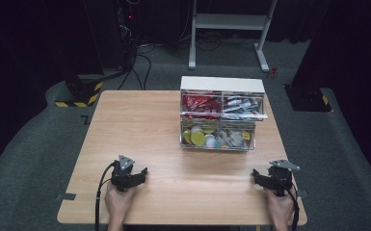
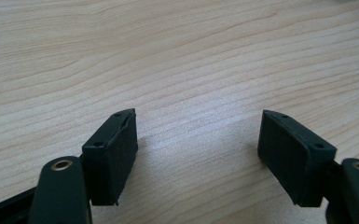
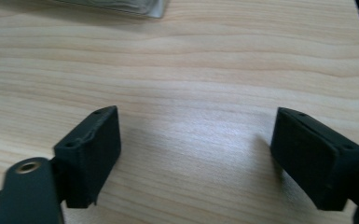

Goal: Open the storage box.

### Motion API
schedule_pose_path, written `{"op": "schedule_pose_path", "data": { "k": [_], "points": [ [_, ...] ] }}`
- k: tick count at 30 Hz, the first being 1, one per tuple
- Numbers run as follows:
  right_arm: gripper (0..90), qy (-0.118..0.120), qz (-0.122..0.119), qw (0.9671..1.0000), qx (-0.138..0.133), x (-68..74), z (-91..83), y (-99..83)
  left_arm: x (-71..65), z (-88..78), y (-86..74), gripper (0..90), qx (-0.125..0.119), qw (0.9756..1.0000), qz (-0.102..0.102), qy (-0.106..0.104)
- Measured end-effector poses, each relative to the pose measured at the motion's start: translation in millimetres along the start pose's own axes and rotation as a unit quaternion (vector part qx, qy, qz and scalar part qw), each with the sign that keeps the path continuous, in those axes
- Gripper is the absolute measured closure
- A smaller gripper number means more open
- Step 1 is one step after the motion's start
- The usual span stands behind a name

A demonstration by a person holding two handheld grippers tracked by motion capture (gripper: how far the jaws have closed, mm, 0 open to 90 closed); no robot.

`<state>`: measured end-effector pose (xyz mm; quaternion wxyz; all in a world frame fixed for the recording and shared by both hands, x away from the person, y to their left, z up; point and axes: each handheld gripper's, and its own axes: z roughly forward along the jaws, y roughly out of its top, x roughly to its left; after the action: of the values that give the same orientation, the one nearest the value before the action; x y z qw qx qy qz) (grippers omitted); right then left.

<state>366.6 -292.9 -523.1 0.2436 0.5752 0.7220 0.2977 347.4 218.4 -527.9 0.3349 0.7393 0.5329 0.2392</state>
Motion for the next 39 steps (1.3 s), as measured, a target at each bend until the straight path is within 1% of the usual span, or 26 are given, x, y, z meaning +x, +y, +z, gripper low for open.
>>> {"op": "schedule_pose_path", "data": {
  "k": [8,12,13,14,20,25,30,31,33,34,35,37,39],
  "points": [
    [14.7,-0.007,0.008,0.9999,0.001,1.6,0.1,0.1,0.0,0.0,0.0,28.8,0.0,1.0,0.0,0.0],
    [14.8,-0.006,0.004,1.0,0.0,2.6,0.2,0.1,0.0,0.0,0.0,28.8,0.0,1.0,0.0,0.0],
    [15.0,-0.001,0.0,1.0,0.001,4.5,0.0,0.1,0.0,0.0,0.0,28.8,0.0,1.0,0.0,0.0],
    [15.4,-0.002,-0.005,1.0,0.0,4.6,0.0,0.0,-0.1,0.0,-0.1,28.8,0.0,1.0,0.0,0.0],
    [20.7,0.008,-0.011,0.9999,-0.006,7.3,-1.6,-1.3,-0.2,0.0,-0.1,28.5,0.0,1.0,0.0,0.0],
    [21.9,0.01,-0.008,0.9999,-0.006,7.8,-2.5,-1.9,-0.2,0.1,-0.1,28.1,-0.001,1.0,0.001,-0.001],
    [23.0,0.015,-0.012,0.9998,-0.01,6.6,-3.4,-2.1,-0.3,0.0,-0.1,28.1,-0.001,1.0,0.001,-0.001],
    [24.0,0.017,-0.007,0.9998,-0.01,6.8,-4.2,-2.2,-0.2,0.1,-0.1,28.1,-0.001,1.0,0.001,-0.001],
    [27.0,0.024,-0.005,0.9995,-0.019,6.6,-6.8,-2.3,-0.3,0.1,-0.1,28.1,-0.001,1.0,0.001,-0.001],
    [27.6,0.025,-0.012,0.9993,-0.025,6.4,-8.0,-2.1,-0.3,0.1,0.0,28.0,0.0,1.0,0.001,-0.001],
    [27.6,0.025,-0.011,0.9993,-0.027,7.6,-8.9,-1.9,-0.3,0.1,0.0,28.0,-0.001,1.0,0.001,-0.001],
    [27.5,0.027,-0.021,0.999,-0.031,9.4,-10.5,-2.0,-0.3,0.1,0.0,28.1,-0.001,1.0,0.001,-0.001],
    [27.2,0.035,-0.017,0.9987,-0.032,10.6,-12.9,-2.6,-0.3,0.1,0.0,28.1,-0.001,1.0,0.001,-0.001]
  ]
}}
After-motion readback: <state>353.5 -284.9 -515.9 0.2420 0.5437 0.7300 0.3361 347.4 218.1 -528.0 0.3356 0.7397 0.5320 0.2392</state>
